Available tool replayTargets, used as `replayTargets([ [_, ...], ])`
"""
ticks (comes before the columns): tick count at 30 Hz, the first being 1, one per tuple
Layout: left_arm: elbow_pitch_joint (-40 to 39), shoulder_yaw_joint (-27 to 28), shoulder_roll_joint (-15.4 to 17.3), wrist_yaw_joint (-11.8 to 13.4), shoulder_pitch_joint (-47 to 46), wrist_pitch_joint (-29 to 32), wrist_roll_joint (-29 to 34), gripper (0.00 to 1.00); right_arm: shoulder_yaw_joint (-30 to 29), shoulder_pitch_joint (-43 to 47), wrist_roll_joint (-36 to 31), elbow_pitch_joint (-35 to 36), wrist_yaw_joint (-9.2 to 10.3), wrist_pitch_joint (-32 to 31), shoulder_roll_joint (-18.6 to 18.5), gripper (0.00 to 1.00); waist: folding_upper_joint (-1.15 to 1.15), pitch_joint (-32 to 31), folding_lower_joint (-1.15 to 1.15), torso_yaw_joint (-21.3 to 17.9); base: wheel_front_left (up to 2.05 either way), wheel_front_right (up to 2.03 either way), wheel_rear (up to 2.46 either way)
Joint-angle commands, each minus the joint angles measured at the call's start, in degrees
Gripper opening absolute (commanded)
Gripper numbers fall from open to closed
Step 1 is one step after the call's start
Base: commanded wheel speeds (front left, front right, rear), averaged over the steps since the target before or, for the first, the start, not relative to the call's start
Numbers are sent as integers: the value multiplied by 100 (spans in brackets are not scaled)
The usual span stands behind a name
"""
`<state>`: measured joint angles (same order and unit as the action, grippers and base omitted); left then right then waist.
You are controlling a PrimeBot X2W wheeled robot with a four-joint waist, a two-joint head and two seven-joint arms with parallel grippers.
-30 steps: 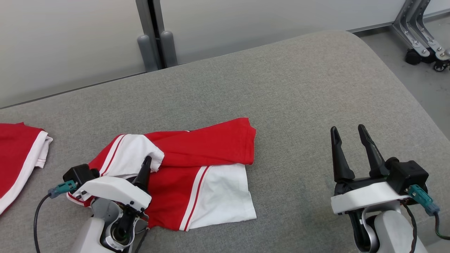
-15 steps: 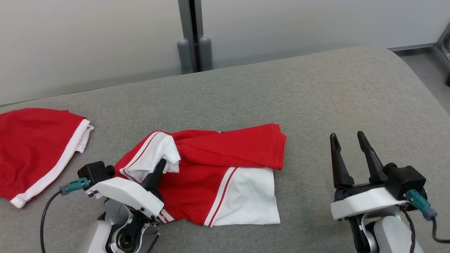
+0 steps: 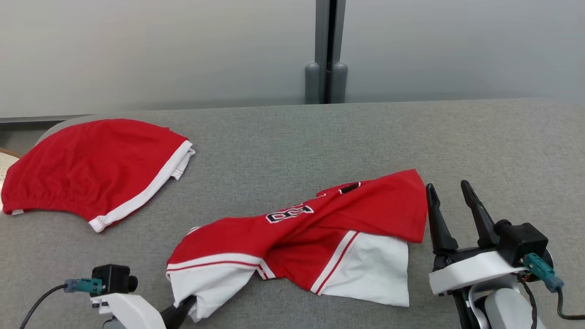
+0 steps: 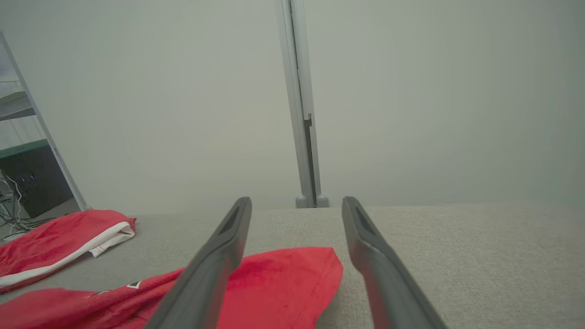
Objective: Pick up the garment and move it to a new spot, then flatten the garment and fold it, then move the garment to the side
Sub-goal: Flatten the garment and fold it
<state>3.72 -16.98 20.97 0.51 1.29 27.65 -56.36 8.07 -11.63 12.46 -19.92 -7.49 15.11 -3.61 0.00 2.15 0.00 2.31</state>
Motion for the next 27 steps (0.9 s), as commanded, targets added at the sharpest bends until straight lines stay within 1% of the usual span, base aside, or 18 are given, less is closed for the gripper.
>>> replayTargets([
  [1, 42, -27, 87, 25, 83, 60, 48, 0, 7, 45, 2, -24, 0, 7, -43, 100, 0, -35, 0, 102, 0, 0, 0],
  [3, 157, -37, 174, 66, 171, 78, 126, 0, 22, 58, 10, -34, 0, 7, -52, 100, 0, -39, 0, 144, 0, 0, 0],
  [7, 412, -79, 232, 152, 238, -47, 306, 0, 38, 81, 18, -51, 0, 7, -69, 100, 0, -41, 0, 198, 0, 0, 0],
  [8, 468, -75, 203, 147, 228, -109, 322, 19, 42, 87, 18, -54, 0, 7, -69, 100, 0, -47, 0, 207, 0, 0, 0],
  [9, 513, -67, 160, 125, 220, -173, 318, 34, 50, 92, 14, -56, 0, 8, -68, 100, 0, -51, 0, 212, 0, 0, 0],
  [10, 547, -64, 128, 102, 211, -221, 307, 100, 56, 95, 12, -62, 0, 8, -72, 100, 0, -57, 0, 214, 0, 0, 0],
  [14, 552, -33, 125, 52, 99, -546, 479, 100, 93, 53, 31, -78, 0, 8, -89, 100, 0, -65, 0, 199, 0, 0, 0],
  [19, 268, 45, 182, 189, 0, -1212, 972, 100, 102, 31, 48, -81, 0, 7, -127, 100, 0, -60, 0, 147, 0, 0, 0],
  [20, 268, 45, 182, 189, 0, -1212, 972, 100, 102, 31, 48, -81, 0, 7, -127, 100, 0, -60, 0, 147, 0, 0, 0],
  [21, 178, 68, 208, 207, -28, -1407, 1107, 100, 97, 33, 50, -78, 0, 7, -128, 100, 0, -58, 0, 134, 0, 0, 0],
  [22, 97, 90, 224, 250, -50, -1602, 1249, 100, 92, 37, 51, -75, 0, 8, -130, 100, 0, -55, 0, 120, 0, 0, 0],
  [27, -214, 108, 270, 509, 4, -2176, 1774, 100, 66, 57, 43, -79, 0, 8, -129, 100, 0, -77, 0, 39, 0, 0, 0],
])
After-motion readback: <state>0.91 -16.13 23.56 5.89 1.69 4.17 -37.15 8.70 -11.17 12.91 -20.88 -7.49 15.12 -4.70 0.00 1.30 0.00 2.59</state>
